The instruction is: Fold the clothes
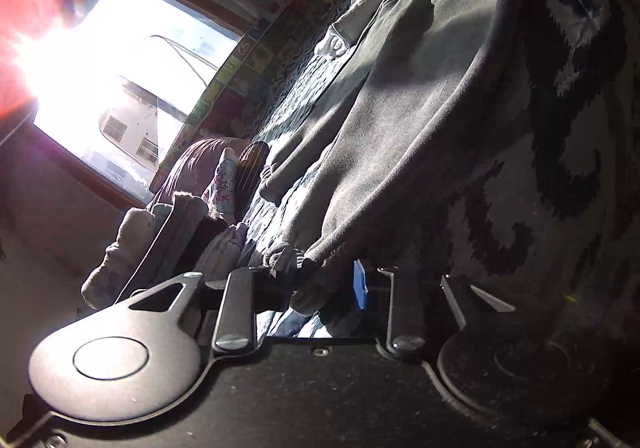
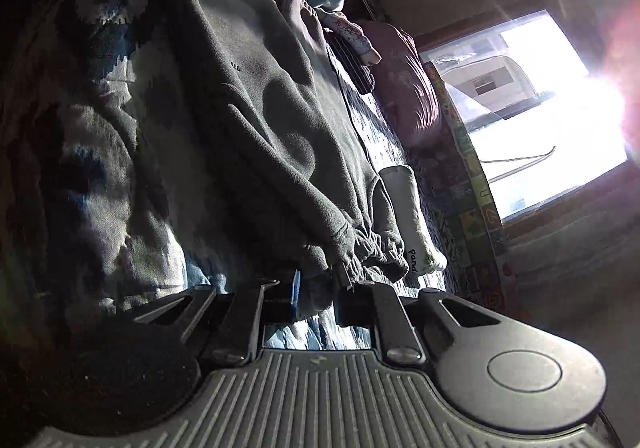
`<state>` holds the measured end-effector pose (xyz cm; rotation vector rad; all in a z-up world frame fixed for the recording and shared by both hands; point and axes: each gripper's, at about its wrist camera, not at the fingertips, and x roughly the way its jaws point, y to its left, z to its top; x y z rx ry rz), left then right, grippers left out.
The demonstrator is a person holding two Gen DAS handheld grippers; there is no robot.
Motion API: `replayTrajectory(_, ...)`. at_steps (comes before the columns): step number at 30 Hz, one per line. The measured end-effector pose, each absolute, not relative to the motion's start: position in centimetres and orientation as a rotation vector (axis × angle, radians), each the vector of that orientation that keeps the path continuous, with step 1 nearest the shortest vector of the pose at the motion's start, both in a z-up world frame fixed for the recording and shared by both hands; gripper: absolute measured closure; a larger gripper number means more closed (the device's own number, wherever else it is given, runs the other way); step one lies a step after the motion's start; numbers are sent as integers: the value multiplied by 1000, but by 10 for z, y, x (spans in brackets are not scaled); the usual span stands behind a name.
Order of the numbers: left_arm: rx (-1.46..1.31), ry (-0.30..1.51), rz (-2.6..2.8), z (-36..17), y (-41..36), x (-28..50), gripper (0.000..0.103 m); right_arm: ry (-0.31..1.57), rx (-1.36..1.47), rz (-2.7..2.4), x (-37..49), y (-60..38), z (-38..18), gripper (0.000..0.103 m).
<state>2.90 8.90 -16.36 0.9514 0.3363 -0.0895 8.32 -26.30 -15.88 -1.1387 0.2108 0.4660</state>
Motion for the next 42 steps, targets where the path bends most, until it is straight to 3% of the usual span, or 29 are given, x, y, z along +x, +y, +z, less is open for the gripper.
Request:
replayTrajectory(12,685,293,-22,-117,99,62,87,219,-754,307,97,-277,-126,92)
replayTrajectory(20,549,255,46,-85,96,127,93,242,-520,247,138,-294,-109,93)
replayTrajectory(30,477,302,64,-99,89,189,94,364,-336,315,189,-301,-122,92)
replayTrajectory(33,506,310,48,-107,88,191,94,374,-180,346,193,-319,-124,85)
replayTrajectory(34,507,313,42,-109,89,191,94,379,-143,350,195,-324,-124,76)
replayTrajectory(36,508,316,38,-111,90,191,94,388,-51,378,202,-336,-124,70)
replayTrajectory(38,510,317,35,-113,91,192,94,406,46,403,210,-350,-126,56)
replayTrajectory(42,519,316,32,-114,91,195,94,438,248,514,223,-376,-125,43)
